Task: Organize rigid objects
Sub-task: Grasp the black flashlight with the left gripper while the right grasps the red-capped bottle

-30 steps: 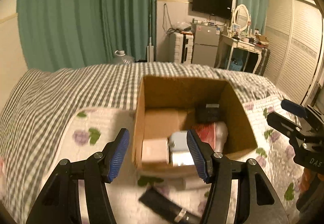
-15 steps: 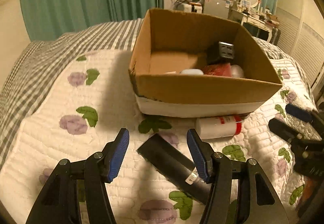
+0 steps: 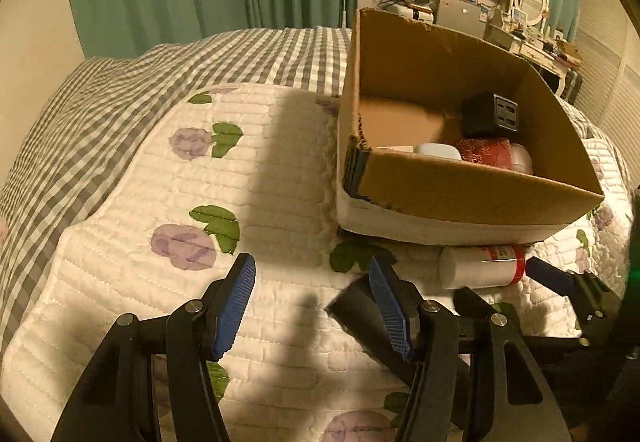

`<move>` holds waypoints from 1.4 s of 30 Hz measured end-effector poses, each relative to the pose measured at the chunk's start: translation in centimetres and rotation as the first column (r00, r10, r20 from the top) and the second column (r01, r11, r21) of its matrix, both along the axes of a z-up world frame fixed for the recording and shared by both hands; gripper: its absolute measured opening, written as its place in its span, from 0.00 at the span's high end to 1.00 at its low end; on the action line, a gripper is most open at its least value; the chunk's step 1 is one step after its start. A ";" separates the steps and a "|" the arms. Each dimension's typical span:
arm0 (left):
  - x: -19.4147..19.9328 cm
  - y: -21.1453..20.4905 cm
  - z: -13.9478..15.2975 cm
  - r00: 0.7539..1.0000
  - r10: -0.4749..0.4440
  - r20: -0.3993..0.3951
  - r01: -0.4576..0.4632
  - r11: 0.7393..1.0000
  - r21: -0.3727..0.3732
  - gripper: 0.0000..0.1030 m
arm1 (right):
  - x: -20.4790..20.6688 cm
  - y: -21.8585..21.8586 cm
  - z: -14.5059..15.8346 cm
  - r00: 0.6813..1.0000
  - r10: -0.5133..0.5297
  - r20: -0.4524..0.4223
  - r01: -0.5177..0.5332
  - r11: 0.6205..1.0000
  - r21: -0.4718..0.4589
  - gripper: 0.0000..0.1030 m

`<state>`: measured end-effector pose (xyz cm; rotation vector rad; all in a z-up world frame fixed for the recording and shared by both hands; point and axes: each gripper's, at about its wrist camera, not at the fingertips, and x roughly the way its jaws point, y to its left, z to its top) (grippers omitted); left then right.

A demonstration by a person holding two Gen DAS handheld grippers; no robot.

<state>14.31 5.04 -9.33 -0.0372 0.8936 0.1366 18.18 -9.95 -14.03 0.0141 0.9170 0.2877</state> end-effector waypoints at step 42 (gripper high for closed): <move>-2.2 -5.6 -4.6 0.989 -0.014 -0.149 -0.004 0.993 -0.120 0.53 | -6.3 -7.0 5.2 0.988 -0.060 0.144 0.061 0.998 0.003 0.22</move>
